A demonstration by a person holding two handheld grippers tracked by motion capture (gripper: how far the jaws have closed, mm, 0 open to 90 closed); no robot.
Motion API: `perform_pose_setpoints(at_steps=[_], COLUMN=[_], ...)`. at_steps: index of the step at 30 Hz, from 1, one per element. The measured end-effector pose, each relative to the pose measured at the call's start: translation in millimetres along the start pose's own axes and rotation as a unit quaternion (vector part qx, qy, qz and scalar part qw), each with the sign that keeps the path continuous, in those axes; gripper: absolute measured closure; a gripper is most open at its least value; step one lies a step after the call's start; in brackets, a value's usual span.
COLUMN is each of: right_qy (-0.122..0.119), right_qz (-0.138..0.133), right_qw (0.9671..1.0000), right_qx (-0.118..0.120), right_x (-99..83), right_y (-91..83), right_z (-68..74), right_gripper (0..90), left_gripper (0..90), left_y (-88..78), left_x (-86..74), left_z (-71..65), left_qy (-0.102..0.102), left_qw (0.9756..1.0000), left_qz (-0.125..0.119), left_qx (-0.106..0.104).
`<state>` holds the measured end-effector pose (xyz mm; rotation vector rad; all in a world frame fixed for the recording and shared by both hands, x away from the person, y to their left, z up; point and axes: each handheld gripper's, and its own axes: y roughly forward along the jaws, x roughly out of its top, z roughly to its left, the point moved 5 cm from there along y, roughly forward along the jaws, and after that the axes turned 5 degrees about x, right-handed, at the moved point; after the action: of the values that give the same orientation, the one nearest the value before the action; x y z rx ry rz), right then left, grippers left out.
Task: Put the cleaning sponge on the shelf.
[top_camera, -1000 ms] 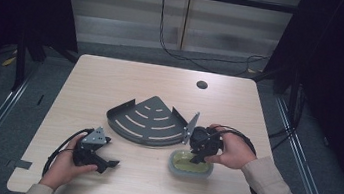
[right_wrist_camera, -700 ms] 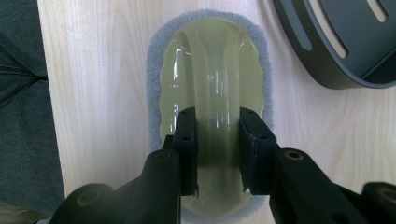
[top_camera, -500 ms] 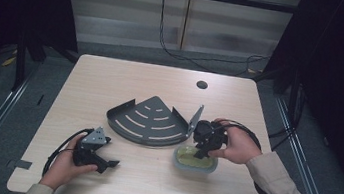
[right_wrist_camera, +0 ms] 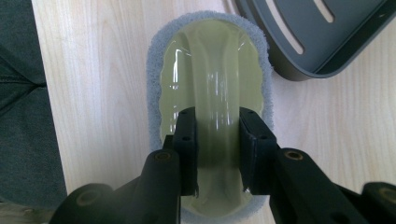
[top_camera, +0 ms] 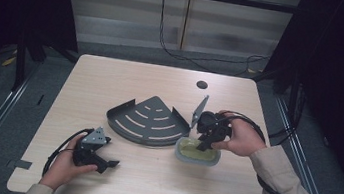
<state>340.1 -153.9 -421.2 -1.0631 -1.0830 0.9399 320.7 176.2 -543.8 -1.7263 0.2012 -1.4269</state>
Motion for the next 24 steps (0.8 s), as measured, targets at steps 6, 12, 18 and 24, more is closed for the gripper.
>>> perform_pose_setpoints(at_steps=[6, 12, 18, 24], right_qy=[0.014, 0.021, 0.024, 0.026], right_qz=[-0.003, 0.002, 0.006, 0.008], right_qw=[0.9999, 0.9998, 0.9997, 0.9996], right_qx=[-0.005, -0.003, -0.005, -0.006], right_x=[-1.6, 0.9, 4.2, 7.4], right_y=[-7.0, -9.8, -12.0, -15.4], right_z=[-7.1, -9.4, -13.1, -18.4], right_gripper=[71.0, 71.0, 71.0, 71.0], left_gripper=[9.2, 9.2, 9.2, 9.2], left_y=[0.0, 0.0, -0.1, -0.3], left_x=[0.0, 0.0, 0.0, 0.0], left_z=[0.0, 0.0, 0.0, 0.1], left_qy=[0.0, 0.0, 0.0, 0.001], left_qw=[1.0, 1.0, 1.0, 1.0], left_qz=[0.0, 0.0, 0.001, 0.002], left_qx=[0.0, 0.0, 0.0, -0.001])
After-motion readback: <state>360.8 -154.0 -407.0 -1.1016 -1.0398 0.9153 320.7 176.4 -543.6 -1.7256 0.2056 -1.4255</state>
